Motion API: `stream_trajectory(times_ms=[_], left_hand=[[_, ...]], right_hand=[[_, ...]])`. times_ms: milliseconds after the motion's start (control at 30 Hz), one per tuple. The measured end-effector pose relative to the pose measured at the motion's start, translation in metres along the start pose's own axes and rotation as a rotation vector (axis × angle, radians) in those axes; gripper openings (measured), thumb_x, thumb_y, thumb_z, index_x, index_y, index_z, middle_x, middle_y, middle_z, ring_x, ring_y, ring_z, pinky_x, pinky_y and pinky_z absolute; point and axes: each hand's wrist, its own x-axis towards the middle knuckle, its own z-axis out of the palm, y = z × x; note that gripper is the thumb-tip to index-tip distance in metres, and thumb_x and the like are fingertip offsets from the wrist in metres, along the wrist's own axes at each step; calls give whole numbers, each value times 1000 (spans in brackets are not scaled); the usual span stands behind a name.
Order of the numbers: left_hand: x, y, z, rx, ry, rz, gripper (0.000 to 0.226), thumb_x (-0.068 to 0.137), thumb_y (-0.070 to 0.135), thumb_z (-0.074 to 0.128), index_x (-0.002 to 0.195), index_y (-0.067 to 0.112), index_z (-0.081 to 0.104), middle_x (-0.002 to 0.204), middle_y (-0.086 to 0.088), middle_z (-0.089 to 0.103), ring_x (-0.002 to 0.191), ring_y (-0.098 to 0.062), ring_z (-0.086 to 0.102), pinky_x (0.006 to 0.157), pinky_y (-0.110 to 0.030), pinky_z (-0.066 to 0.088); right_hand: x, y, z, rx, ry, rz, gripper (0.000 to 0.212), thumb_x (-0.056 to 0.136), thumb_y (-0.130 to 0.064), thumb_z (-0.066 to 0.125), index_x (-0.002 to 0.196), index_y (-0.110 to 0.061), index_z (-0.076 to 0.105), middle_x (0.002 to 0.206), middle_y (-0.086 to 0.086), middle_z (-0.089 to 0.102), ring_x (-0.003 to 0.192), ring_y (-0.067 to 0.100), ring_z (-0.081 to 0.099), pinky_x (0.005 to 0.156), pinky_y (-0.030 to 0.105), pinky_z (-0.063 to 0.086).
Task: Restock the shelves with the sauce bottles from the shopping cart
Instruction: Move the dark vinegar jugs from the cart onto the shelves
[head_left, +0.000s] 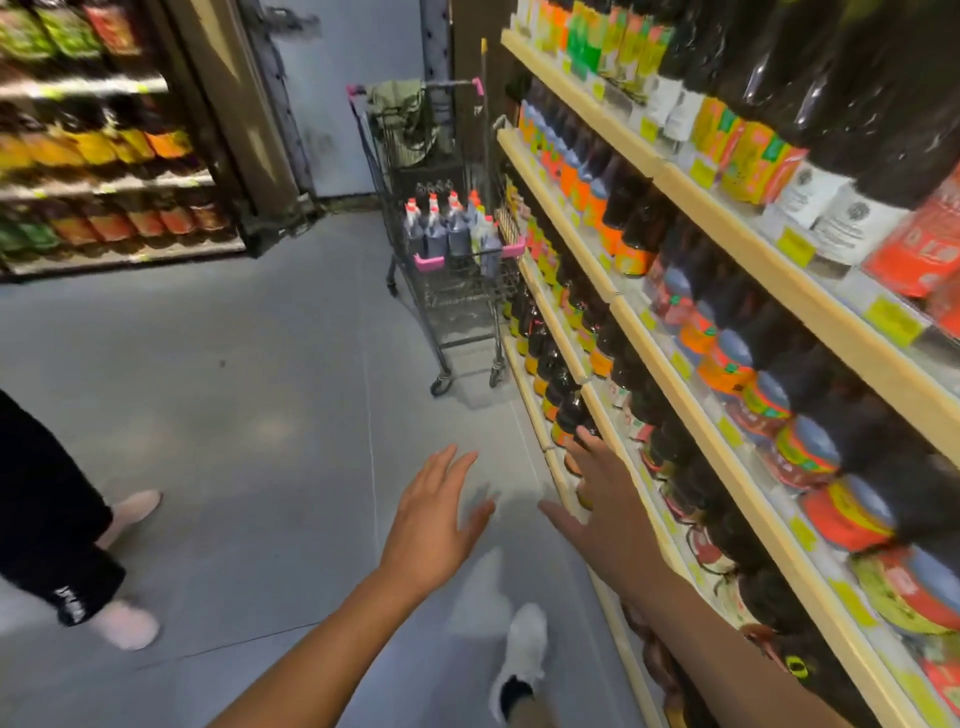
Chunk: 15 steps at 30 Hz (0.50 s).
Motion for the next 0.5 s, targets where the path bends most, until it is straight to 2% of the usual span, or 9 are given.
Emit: stream_trajectory(times_ms=[67,200,500], left_hand=[[39,-5,-5,-4,16,-16,66,98,60,46,156,34,27,168,6,17,156,-16,11,125,-42,23],[116,-15,-17,-36,36,-86,69,95,62,45,155,36,26,168,9,15,155,-15,12,124,-41,22],[268,-31,-40,-202,86,-245,65,98,47,57,155,33,30,165,6,23,153,-13,17,124,-34,20]], right_hand=[[43,9,5,28,-2,-16,74,87,-52,66,151,-27,38,160,-7,28,147,14,30,107,48,46],[126,29,8,39,-21,-13,75,88,-49,69,152,-26,37,162,-12,24,150,10,22,119,47,32],[296,73,40,156,-182,127,76,88,-48,71,153,-31,34,161,-11,24,149,9,19,121,41,26]])
